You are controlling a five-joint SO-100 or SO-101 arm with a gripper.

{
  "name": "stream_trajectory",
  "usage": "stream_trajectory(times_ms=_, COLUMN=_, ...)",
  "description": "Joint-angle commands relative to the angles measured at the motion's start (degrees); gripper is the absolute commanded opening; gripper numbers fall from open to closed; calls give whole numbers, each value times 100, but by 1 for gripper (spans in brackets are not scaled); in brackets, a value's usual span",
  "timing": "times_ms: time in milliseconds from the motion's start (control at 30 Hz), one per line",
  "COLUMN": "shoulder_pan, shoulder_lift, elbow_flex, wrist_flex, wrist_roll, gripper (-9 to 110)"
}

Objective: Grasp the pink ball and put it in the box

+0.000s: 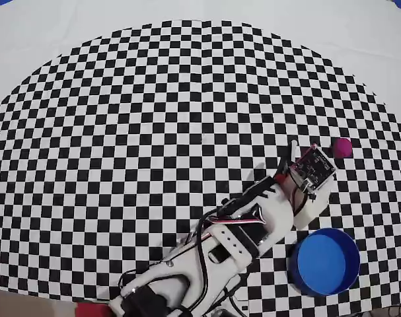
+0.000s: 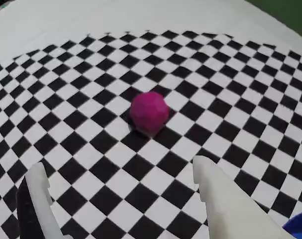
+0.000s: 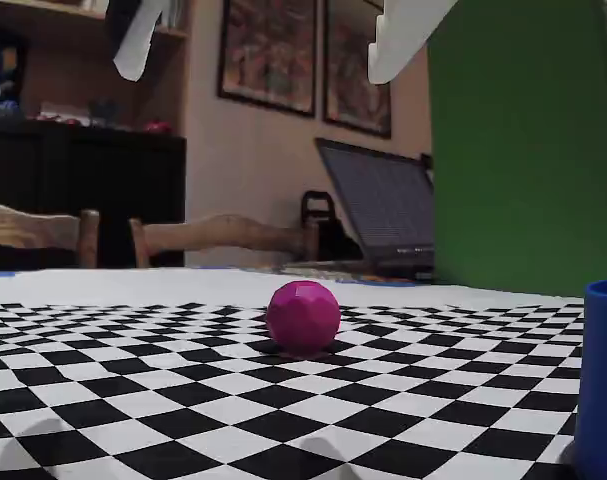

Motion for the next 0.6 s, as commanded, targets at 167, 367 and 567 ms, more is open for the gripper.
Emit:
stream_trajectory(times_ms=167, shoulder_pan=0, shoulder_lift=-677, elbow_flex=-686, wrist_flex=-53, wrist_roll=-44, gripper=35)
stream_trajectory(times_ms=367, shoulder_pan=-26, shoulder_lift=-1222, elbow_flex=-1090, wrist_flex=-44, wrist_roll=-35, gripper=35)
stream_trajectory(times_ms=567, shoulder_pan=-35, shoulder_lift=-1969, elbow_flex=-1573, wrist_flex=-44, wrist_roll=-53, gripper=35)
